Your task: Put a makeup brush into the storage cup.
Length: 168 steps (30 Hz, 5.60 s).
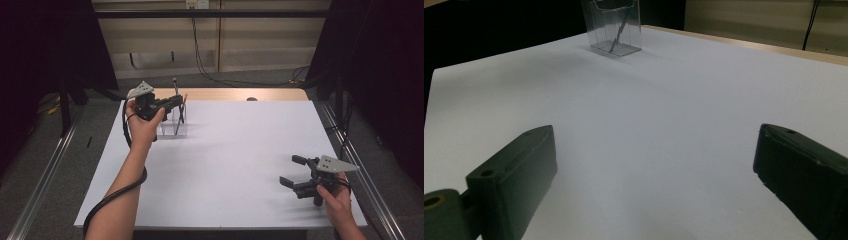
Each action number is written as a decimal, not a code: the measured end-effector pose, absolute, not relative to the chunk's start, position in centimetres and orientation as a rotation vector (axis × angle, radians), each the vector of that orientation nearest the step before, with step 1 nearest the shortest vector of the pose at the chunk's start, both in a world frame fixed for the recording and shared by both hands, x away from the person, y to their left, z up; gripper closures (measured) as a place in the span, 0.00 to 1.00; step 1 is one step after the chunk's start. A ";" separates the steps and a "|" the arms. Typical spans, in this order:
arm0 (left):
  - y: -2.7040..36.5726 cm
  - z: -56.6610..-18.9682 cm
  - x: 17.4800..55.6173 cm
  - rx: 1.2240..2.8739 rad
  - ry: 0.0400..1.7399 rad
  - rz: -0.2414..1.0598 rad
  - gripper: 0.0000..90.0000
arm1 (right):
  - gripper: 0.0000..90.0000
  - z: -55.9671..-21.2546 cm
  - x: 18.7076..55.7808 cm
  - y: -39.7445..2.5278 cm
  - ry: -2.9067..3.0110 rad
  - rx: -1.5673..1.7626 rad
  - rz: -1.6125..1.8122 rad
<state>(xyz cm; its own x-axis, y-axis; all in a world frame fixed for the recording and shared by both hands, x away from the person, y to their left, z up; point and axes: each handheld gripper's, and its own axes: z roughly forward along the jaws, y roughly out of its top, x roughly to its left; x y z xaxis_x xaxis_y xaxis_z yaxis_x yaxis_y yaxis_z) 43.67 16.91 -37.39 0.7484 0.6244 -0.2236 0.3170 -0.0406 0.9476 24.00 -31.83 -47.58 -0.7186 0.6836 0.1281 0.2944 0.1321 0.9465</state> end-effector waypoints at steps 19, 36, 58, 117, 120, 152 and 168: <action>16.9 -37.3 44.7 1.635 0.790 0.333 0.93 | 0.04 -47.6 24.0 -32.0 2.080 0.945 1.611; 17.1 -37.9 45.4 1.651 0.818 0.396 0.93 | 0.04 -47.6 24.0 -31.8 2.082 0.941 1.614; 16.9 -39.1 46.1 1.649 0.846 0.432 0.93 | 0.04 -47.7 24.0 -31.8 2.086 0.936 1.615; 15.6 -41.9 46.0 1.677 0.850 0.430 0.93 | 0.04 -47.7 24.0 -31.7 2.094 0.922 1.625; 15.7 -41.9 45.9 1.665 0.860 0.419 0.92 | 0.04 -47.7 24.0 -31.7 2.095 0.921 1.625; 16.8 -41.5 43.5 1.626 0.810 0.342 0.32 | 0.04 -47.7 24.3 -31.1 2.105 0.916 1.630; 17.1 -41.4 42.6 1.644 0.813 0.387 0.09 | 0.04 -47.7 24.3 -31.1 2.106 0.919 1.627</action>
<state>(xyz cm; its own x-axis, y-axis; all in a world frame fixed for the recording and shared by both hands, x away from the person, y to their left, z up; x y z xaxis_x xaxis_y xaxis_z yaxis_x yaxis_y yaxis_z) 42.64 17.08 -41.41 0.7004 0.6911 -0.1786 0.2969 -0.0545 0.9533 24.26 -31.09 -47.70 -0.7398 0.6606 0.1276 0.2901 0.1420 0.9464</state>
